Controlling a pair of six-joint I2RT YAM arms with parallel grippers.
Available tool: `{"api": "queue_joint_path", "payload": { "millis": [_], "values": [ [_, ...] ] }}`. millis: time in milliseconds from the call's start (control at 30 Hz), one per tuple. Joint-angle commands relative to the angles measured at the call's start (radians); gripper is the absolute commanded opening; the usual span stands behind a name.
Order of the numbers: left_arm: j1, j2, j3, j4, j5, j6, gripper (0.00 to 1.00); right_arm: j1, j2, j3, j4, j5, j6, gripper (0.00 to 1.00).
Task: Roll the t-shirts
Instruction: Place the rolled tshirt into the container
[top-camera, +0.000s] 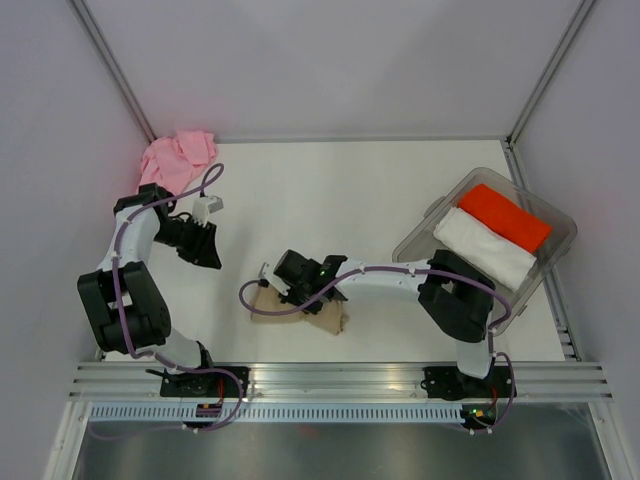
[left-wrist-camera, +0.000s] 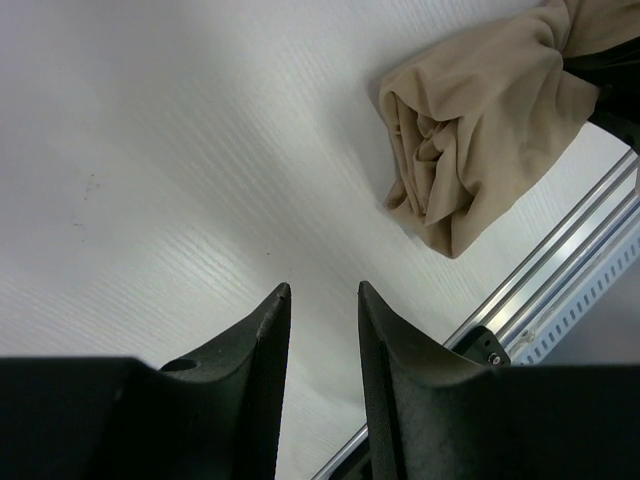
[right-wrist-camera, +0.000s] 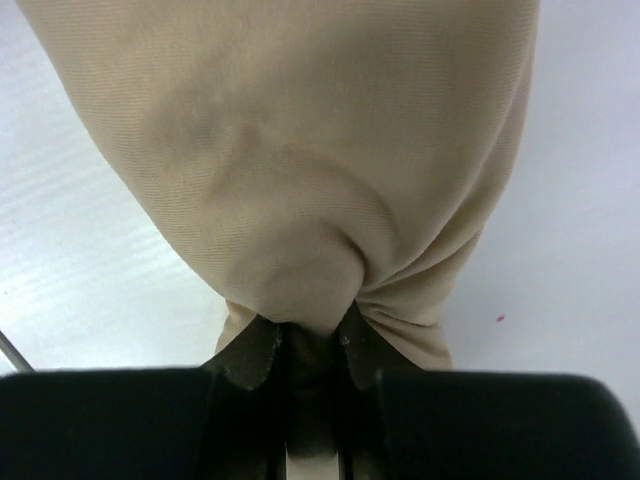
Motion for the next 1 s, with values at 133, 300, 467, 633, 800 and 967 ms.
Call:
{"api": "queue_joint_path", "payload": {
  "millis": [133,300,467,633,800,967],
  "values": [
    [0.0,-0.007,-0.005,-0.012,0.065,0.056,0.38,-0.064,-0.142,-0.017,-0.149,-0.004,-0.026,0.0],
    [0.0,0.006,-0.007,-0.014,0.077,0.069,0.38,-0.098,-0.205,-0.014,-0.154,-0.012,-0.046,0.0],
    [0.0,0.012,-0.007,-0.012,0.088,0.076,0.38,-0.127,-0.214,-0.006,-0.158,-0.022,-0.055,0.0],
    [-0.001,0.01,-0.004,-0.011,0.084,0.082,0.38,-0.151,-0.219,0.04,-0.197,0.005,-0.083,0.0],
    [-0.001,0.018,0.003,-0.009,0.089,0.085,0.37,-0.199,-0.274,0.117,-0.223,0.008,-0.127,0.0],
    [-0.001,0.03,0.003,-0.009,0.097,0.087,0.37,-0.248,-0.306,0.161,-0.258,0.011,-0.167,0.0]
  ]
}}
